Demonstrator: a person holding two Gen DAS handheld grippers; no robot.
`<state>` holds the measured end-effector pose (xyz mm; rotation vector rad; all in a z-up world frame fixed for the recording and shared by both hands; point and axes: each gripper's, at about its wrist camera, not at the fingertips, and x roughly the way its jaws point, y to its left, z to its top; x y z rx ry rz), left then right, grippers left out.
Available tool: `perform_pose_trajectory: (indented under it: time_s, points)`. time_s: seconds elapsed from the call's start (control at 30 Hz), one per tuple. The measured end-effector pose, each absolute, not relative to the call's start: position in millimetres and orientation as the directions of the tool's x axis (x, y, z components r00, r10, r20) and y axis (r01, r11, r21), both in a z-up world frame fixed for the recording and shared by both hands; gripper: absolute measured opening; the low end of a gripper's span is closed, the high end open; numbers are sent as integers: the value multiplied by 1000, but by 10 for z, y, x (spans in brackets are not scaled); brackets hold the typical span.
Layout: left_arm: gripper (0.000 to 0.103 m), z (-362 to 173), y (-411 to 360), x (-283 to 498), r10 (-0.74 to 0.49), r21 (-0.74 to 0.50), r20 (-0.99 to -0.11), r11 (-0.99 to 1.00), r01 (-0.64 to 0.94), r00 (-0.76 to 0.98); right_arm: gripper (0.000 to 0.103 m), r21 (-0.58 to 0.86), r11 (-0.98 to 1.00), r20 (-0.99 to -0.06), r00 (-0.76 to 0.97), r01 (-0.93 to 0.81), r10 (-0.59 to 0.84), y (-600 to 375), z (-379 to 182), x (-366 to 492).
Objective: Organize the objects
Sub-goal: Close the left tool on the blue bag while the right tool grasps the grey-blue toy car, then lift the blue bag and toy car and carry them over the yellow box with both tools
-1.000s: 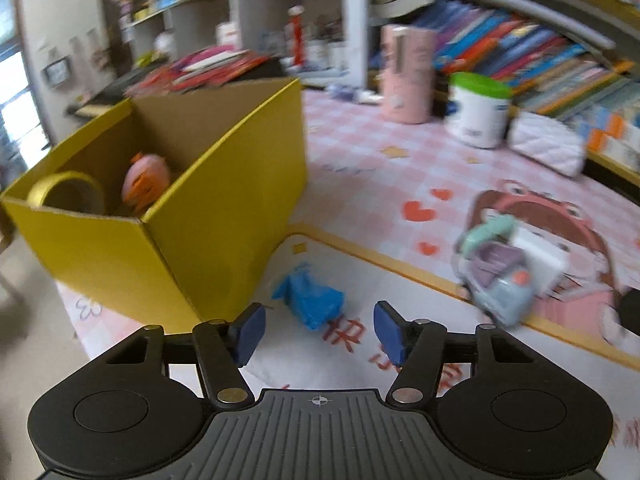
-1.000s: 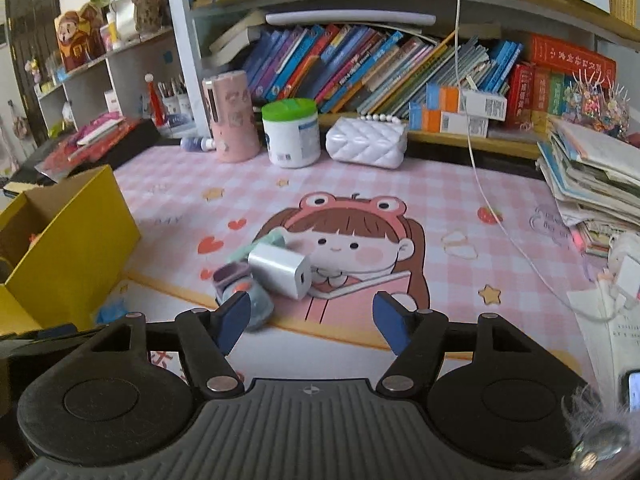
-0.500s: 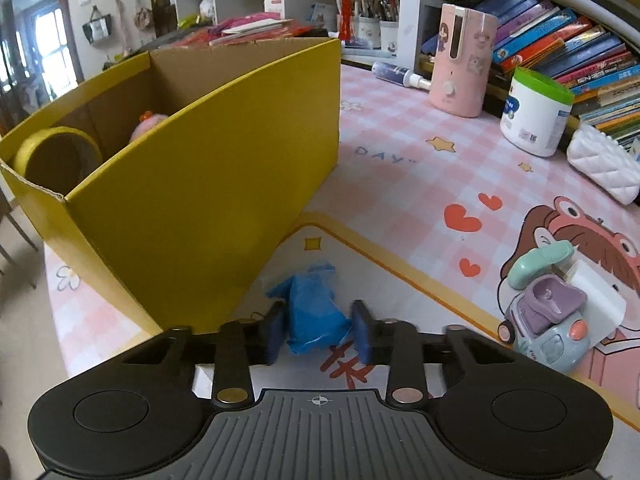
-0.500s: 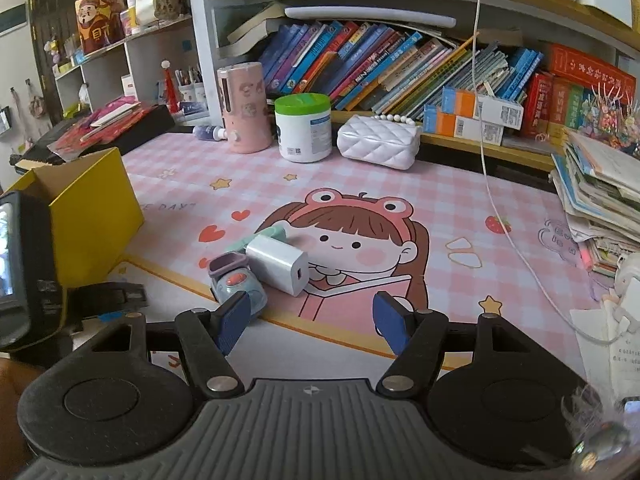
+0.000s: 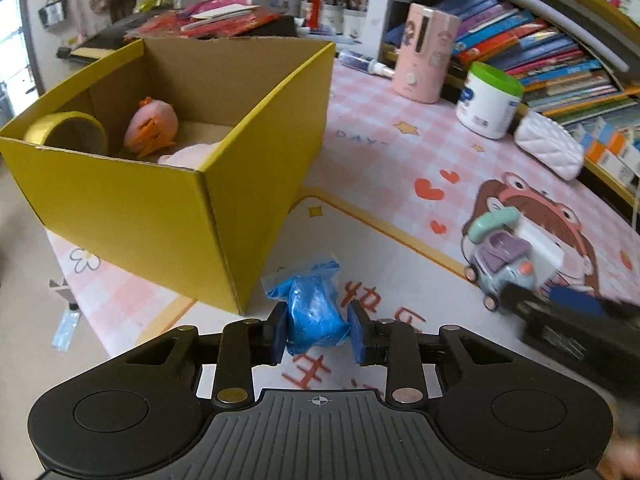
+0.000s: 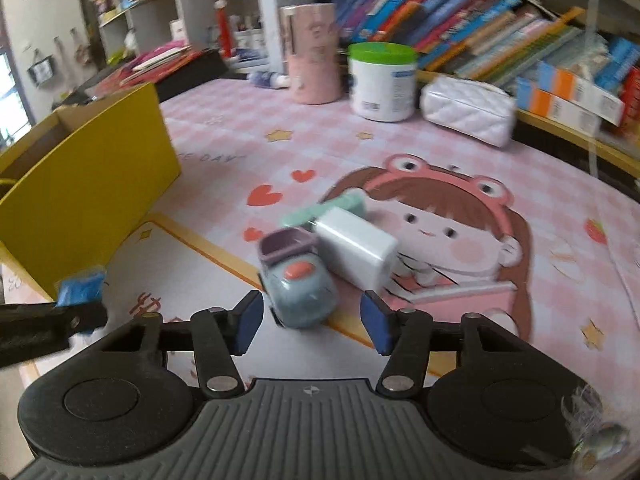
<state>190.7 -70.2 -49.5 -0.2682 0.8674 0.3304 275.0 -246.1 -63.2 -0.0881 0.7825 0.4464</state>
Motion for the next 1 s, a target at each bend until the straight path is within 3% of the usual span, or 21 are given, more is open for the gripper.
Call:
perform_pose_trajectory:
  time_s: [0.23,0.47,1.0]
  points:
    - [29,-386,-749,1767,131,-97,-758,946,-309,639,50,27,883,-724,600,-469,341,-2230,-807,2981]
    - [29,-359,-724,1684,106,-106,-755,954,-280,648,41,39,891,-731,594,-453,334,-2229,-784,2892]
    - [29,-95,-534,1404,14,-130,-691,981,-144,722,41,65,989,-728,671,-136,140,-2363,-135,1964]
